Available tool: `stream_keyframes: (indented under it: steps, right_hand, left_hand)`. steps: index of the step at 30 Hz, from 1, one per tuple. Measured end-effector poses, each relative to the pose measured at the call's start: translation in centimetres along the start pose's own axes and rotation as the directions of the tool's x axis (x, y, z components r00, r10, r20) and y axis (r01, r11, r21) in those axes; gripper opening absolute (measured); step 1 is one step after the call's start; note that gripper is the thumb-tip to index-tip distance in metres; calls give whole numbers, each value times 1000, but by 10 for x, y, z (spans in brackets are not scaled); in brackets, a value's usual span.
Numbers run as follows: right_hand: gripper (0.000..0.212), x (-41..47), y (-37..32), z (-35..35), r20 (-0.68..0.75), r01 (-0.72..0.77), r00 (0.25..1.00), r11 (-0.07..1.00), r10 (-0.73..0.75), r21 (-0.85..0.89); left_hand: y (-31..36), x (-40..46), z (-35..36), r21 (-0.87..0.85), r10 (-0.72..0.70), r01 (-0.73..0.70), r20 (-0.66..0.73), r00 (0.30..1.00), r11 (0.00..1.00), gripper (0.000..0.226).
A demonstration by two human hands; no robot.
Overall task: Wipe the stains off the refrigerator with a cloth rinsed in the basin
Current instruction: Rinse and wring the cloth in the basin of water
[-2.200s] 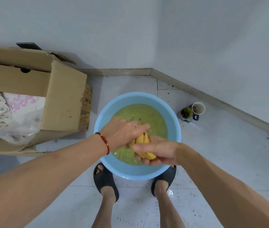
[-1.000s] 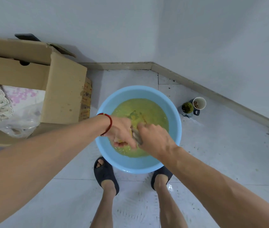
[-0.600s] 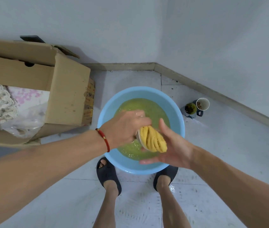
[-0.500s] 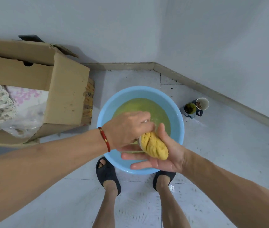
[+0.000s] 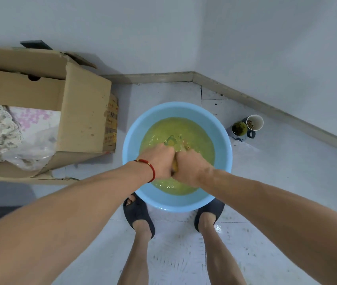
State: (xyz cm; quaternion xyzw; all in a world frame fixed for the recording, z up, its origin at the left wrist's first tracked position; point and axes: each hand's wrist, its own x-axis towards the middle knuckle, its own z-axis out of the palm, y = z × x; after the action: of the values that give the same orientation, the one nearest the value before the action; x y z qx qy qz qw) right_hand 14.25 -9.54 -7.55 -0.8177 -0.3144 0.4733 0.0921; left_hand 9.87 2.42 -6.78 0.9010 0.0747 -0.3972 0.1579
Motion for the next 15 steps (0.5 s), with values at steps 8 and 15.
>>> stream_keyframes:
  steps: [8, 15]
  right_hand:
    - [23, 4, 29, -4, -116, 315, 902, 818, -415, -481]
    - [27, 5, 38, -15, -133, 467, 780, 710, -611, -527]
  left_hand:
    - [15, -3, 17, -641, -137, 226, 187, 973, 733, 36]
    - [15, -19, 8, -808, -115, 380, 370, 922, 450, 12]
